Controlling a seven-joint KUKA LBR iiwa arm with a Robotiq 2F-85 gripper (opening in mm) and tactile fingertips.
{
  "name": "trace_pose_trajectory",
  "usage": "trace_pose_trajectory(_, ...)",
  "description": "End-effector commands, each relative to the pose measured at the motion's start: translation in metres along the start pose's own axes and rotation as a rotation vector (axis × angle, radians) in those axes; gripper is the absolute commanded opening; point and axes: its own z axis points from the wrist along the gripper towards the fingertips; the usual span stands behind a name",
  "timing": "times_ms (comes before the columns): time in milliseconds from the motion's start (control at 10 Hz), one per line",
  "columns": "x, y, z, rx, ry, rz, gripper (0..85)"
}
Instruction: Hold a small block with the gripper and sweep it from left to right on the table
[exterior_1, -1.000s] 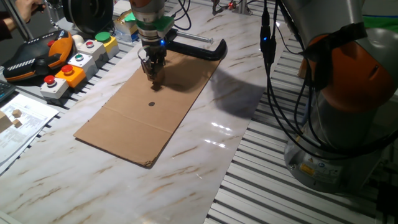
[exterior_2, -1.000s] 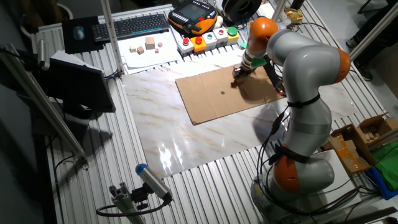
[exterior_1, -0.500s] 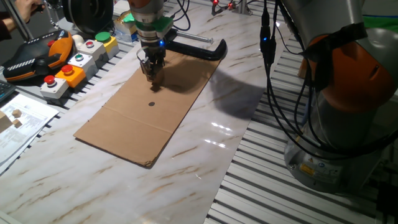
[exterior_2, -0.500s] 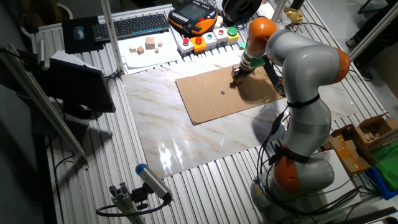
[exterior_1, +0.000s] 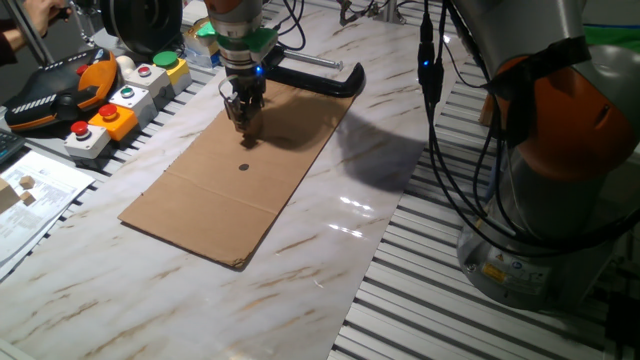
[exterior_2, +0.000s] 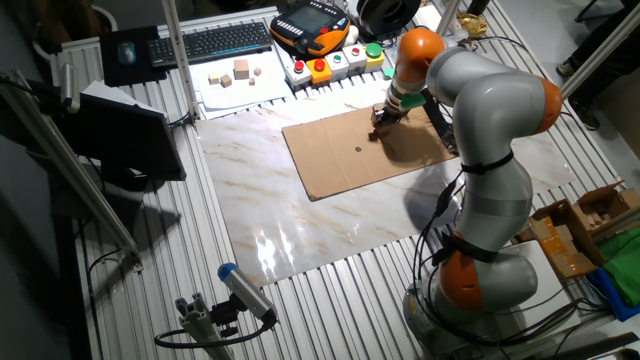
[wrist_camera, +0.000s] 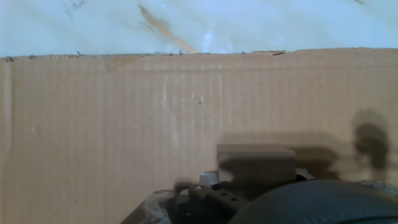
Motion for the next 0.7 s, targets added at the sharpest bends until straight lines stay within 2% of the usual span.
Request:
trace_pose_trajectory(0,0.0001,0.0004,0.0001,0.0,0.0,0.0,0.7)
trace_pose_trajectory(600,-0.0016,0.0079,-0.0009,-0.002,0.005,-0.002,0.7)
